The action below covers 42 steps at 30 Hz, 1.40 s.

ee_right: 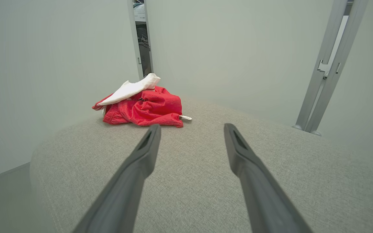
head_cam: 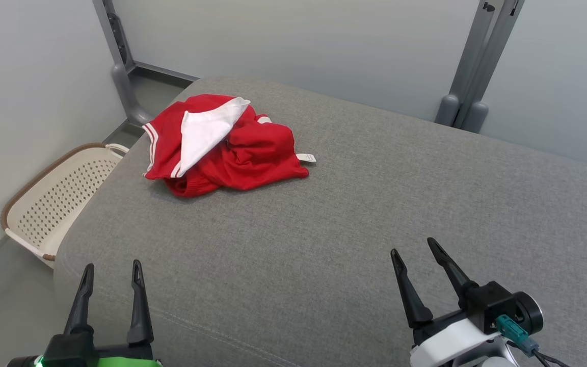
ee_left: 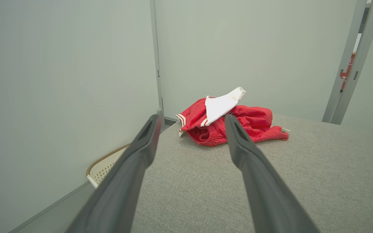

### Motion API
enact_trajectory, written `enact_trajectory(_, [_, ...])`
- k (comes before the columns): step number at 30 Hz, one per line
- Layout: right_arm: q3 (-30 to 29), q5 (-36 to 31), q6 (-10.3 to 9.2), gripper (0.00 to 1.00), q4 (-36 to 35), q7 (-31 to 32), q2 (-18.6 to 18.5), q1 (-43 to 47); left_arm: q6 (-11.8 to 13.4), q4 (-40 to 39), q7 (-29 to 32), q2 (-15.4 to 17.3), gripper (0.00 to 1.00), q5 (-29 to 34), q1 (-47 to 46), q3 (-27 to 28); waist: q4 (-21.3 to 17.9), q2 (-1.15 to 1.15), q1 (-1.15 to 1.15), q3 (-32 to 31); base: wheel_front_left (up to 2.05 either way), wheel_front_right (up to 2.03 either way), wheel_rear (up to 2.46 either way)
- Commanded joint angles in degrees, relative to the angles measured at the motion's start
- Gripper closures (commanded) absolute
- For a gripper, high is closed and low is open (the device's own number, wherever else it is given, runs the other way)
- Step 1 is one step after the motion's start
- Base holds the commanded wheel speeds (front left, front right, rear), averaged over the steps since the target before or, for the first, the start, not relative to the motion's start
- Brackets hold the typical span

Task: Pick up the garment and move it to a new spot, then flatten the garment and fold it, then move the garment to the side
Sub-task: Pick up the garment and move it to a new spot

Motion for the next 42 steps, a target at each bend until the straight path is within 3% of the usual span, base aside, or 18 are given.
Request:
enact_trajectory(1, [0.18, -0.15, -0.04, 0.00, 0.16, -0.18, -0.24, -0.78, 0.36, -0.37, -0.03, 0.28, 0.00, -0.65, 0.58, 0.33, 0.38, 0.00, 0.00, 0.40, 0.00, 0.00, 0.00])
enact_trajectory(9, [-0.13, -1.03, -0.04, 0.00, 0.17, -0.18, -0.24, -0.40, 0.42, -0.25, -0.03, 0.28, 0.00, -0.81, -0.72, 0.79, 0.77, 0.00, 0.00, 1.63, 0.00, 0.00, 0.00])
enact_trajectory(19, [-3.63, -8.30, -0.04, 0.00, -0.95, -0.18, -0.27, -4.40, -2.03, 2.03, -0.03, 0.31, 0.00, -1.41, -15.12, 3.48, 0.28, 0.00, 0.00, 13.58, 0.00, 0.00, 0.00])
enact_trajectory(25, [-4.75, -11.23, -0.05, 0.00, -1.58, -0.18, -3.14, -7.85, -4.39, 14.40, -0.03, 3.09, 0.00, -2.01, -29.75, 4.65, -0.69, 0.00, 0.00, 22.11, 0.00, 0.00, 0.00])
enact_trajectory(33, [-7.13, -12.44, -0.05, 0.00, -3.82, -0.18, -6.58, -12.05, -5.99, 32.91, -0.03, 4.17, 0.00, -10.69, -47.69, 8.76, -3.71, 0.00, 0.00, 32.14, 0.00, 0.00, 0.00])
enact_trajectory(38, [-8.25, -12.82, -0.05, 0.00, -5.36, -0.18, -6.39, -12.92, -6.20, 44.78, 1.16, 6.91, 0.00, -18.42, -56.27, 6.39, -5.94, 0.00, 0.00, 36.14, 0.00, 0.00, 0.00])
enact_trajectory(42, [-8.75, -13.10, -0.05, 0.00, -6.12, -0.07, -6.33, -13.22, -6.22, 49.09, 4.86, 10.30, 0.00, -26.02, -60.60, 2.25, -7.44, 0.00, 0.00, 38.99, 0.00, 0.00, 0.00])
